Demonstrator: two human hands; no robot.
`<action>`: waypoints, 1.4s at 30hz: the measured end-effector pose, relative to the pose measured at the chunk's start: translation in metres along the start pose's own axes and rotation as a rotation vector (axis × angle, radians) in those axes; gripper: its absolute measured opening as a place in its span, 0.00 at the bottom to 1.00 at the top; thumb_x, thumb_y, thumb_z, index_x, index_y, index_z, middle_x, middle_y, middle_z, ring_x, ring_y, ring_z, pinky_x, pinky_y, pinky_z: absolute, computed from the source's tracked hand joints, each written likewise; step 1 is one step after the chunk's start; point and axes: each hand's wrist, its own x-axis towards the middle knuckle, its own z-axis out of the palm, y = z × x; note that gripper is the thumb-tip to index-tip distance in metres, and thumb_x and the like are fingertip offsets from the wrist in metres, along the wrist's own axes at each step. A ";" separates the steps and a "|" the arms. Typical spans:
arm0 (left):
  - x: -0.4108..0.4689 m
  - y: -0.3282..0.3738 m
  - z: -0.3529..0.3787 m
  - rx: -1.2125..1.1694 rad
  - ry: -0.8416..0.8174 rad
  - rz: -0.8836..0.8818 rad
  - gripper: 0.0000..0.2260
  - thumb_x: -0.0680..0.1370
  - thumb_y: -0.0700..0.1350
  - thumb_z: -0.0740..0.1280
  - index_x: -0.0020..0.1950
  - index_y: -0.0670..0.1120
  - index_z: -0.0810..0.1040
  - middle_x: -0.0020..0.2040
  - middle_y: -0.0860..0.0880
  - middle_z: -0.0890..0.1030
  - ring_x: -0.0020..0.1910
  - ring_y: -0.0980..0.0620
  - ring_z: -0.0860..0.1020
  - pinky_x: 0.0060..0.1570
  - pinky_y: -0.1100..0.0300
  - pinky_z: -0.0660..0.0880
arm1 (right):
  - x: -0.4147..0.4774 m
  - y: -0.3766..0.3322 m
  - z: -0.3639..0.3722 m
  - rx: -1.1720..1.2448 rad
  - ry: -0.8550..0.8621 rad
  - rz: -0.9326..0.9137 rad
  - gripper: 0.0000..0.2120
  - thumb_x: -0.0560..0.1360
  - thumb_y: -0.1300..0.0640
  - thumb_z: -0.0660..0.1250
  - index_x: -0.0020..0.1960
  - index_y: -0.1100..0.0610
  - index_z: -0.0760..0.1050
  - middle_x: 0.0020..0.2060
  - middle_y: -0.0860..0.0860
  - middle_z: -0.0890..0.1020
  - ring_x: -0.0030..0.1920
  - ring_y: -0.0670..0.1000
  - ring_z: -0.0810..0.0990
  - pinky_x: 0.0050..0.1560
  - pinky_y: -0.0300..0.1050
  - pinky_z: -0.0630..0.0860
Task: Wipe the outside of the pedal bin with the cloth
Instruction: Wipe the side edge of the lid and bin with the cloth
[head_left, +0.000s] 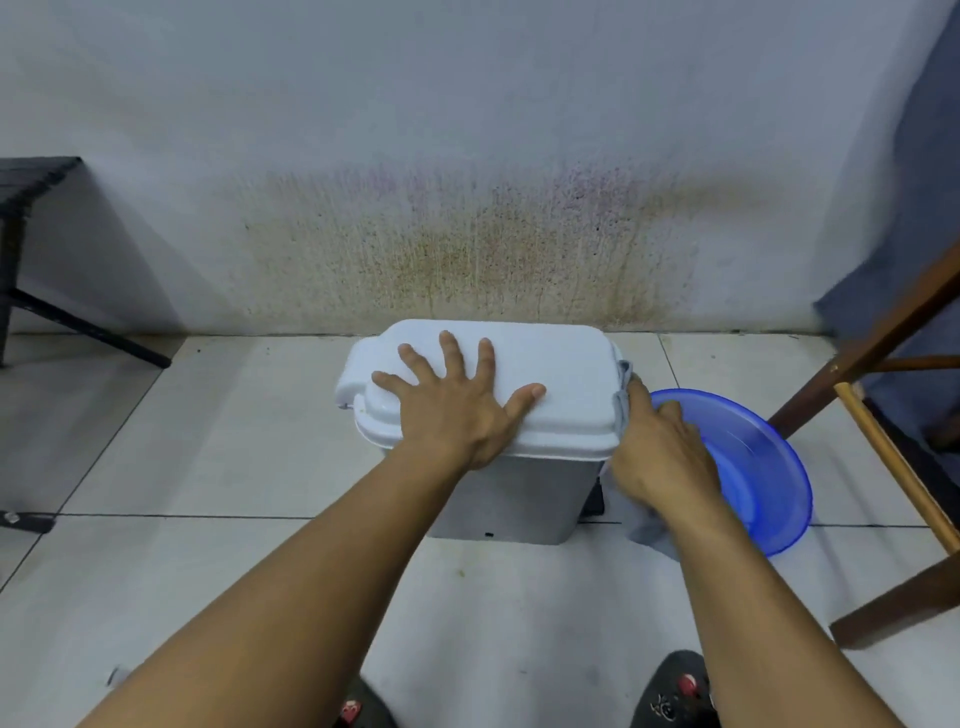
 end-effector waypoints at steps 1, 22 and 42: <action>0.002 -0.001 -0.006 0.023 0.008 0.047 0.41 0.73 0.77 0.35 0.82 0.59 0.47 0.84 0.45 0.47 0.77 0.26 0.48 0.69 0.26 0.47 | 0.006 0.001 -0.005 -0.017 -0.007 0.006 0.40 0.74 0.62 0.60 0.79 0.45 0.44 0.65 0.59 0.65 0.59 0.63 0.69 0.45 0.52 0.69; 0.046 -0.072 -0.004 -0.266 -0.057 -0.014 0.41 0.70 0.81 0.46 0.80 0.67 0.47 0.82 0.55 0.50 0.76 0.33 0.56 0.70 0.31 0.61 | -0.069 -0.020 0.030 -0.087 0.101 -0.032 0.42 0.76 0.60 0.61 0.80 0.54 0.37 0.65 0.57 0.65 0.60 0.58 0.69 0.43 0.48 0.71; 0.066 -0.069 -0.038 -0.407 -0.270 0.012 0.46 0.72 0.71 0.68 0.82 0.53 0.52 0.80 0.45 0.57 0.76 0.39 0.63 0.74 0.41 0.61 | -0.097 -0.127 0.045 -0.054 -0.178 -0.492 0.46 0.76 0.58 0.64 0.79 0.39 0.36 0.61 0.58 0.71 0.55 0.61 0.75 0.48 0.53 0.74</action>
